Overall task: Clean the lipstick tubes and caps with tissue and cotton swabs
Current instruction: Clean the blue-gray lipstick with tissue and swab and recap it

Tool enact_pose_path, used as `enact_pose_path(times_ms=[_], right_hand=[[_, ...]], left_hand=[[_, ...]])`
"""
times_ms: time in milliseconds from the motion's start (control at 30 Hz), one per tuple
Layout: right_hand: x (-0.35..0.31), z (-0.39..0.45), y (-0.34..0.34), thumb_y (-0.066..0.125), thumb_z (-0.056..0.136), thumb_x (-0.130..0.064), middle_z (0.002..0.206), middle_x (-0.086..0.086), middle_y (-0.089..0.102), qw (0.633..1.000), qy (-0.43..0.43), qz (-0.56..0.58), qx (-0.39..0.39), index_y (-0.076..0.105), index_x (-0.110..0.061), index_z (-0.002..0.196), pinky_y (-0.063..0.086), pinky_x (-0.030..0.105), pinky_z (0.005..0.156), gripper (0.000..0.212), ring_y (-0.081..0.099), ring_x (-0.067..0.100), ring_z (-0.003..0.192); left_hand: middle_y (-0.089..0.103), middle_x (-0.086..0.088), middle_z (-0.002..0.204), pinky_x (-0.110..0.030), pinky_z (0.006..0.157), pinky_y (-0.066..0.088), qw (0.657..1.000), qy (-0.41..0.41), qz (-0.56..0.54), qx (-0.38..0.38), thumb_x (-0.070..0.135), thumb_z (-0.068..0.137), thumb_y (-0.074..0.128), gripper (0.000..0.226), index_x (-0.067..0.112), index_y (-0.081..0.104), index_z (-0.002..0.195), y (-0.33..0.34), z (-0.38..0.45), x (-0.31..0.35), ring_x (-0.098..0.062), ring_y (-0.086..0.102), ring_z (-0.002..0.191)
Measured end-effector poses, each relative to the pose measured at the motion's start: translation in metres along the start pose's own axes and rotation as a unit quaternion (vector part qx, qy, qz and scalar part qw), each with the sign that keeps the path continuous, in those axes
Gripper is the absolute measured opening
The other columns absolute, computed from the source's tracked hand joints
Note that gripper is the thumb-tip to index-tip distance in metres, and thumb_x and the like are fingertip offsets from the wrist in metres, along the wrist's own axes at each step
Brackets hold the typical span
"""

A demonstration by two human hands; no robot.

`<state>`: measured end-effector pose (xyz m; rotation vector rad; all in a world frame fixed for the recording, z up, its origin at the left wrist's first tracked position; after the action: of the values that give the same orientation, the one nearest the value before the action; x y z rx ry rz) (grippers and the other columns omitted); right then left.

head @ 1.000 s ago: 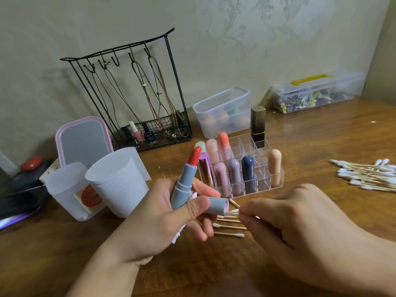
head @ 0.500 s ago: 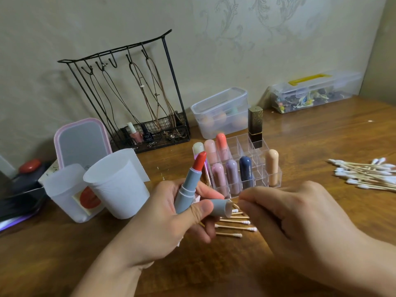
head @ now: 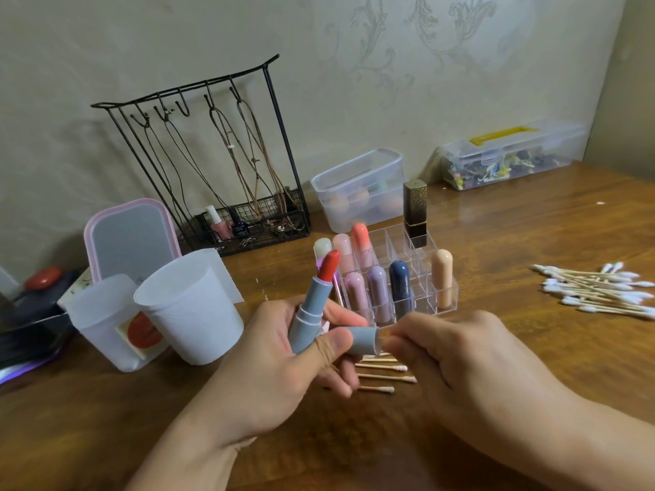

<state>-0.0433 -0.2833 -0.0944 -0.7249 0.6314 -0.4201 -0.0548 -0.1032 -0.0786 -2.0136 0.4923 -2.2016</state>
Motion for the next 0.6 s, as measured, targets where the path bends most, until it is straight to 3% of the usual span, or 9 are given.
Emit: enact_pose_path(times_ms=[67,167,267,433,533,600], right_hand=[[-0.004,0.000,0.004,0.048,0.092,-0.038,0.056,-0.016,0.038,0.999,-0.019,-0.003,-0.029,0.048,-0.032,0.072,0.028,0.018,0.040,0.020,0.032,0.008,0.043],[-0.008,0.002,0.002,0.044,0.095,-0.041,0.056,-0.016,0.039,0.998,-0.020,0.024,-0.052,0.036,-0.034,0.074,0.028,0.017,0.042,0.024,0.036,0.009,0.045],[-0.003,0.002,-0.002,0.039,0.097,-0.038,0.059,-0.007,0.049,0.993,0.008,0.088,-0.072,0.044,-0.025,0.076,0.039,0.030,0.050,0.025,0.047,0.015,0.053],[0.004,0.005,-0.008,0.054,0.092,-0.033,0.056,-0.016,0.049,0.999,-0.001,0.031,-0.018,0.057,-0.029,0.078,0.037,0.018,0.045,0.015,0.048,0.006,0.047],[0.004,0.004,-0.005,0.054,0.092,-0.034,0.056,-0.016,0.046,0.999,-0.009,-0.003,-0.049,0.051,-0.029,0.071,0.034,0.018,0.052,0.022,0.044,0.008,0.045],[0.002,0.005,-0.002,0.054,0.092,-0.031,0.058,-0.016,0.042,0.996,-0.042,0.012,-0.075,0.049,-0.029,0.071,0.036,0.021,0.048,0.022,0.041,0.007,0.049]], left_hand=[[0.070,-0.007,0.078,-0.029,0.057,0.055,1.000,-0.005,-0.017,0.017,0.027,0.072,0.068,0.018,0.019,0.071,0.089,-0.002,0.000,0.000,-0.025,0.068,0.063],[0.071,0.001,0.079,-0.027,0.059,0.056,0.999,-0.012,0.030,0.029,0.032,0.070,0.067,0.017,0.029,0.072,0.086,-0.001,0.000,-0.003,-0.021,0.070,0.069],[0.070,-0.002,0.071,-0.030,0.060,0.056,0.999,-0.005,0.041,0.002,0.031,0.073,0.065,0.018,0.025,0.070,0.090,0.002,0.000,-0.002,-0.022,0.069,0.065],[0.069,-0.005,0.074,-0.030,0.059,0.056,1.000,-0.018,-0.003,0.000,0.029,0.073,0.066,0.023,0.018,0.069,0.093,-0.002,0.000,-0.002,-0.025,0.068,0.063],[0.069,-0.006,0.078,-0.030,0.060,0.056,1.000,-0.015,0.005,0.025,0.030,0.072,0.067,0.025,0.017,0.068,0.094,-0.006,0.001,-0.003,-0.024,0.069,0.064],[0.070,-0.002,0.075,-0.030,0.061,0.057,0.999,-0.013,0.036,0.027,0.031,0.073,0.065,0.024,0.020,0.068,0.094,-0.004,0.002,-0.004,-0.022,0.070,0.066]])
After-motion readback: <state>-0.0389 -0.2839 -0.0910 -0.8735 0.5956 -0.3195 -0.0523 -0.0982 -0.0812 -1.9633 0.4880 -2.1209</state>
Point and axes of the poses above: each hand's wrist, its own z-axis towards the middle knuckle, its own y-axis out of the palm, x = y × z, the point moved 3 cm from there along z, towards the middle knuckle
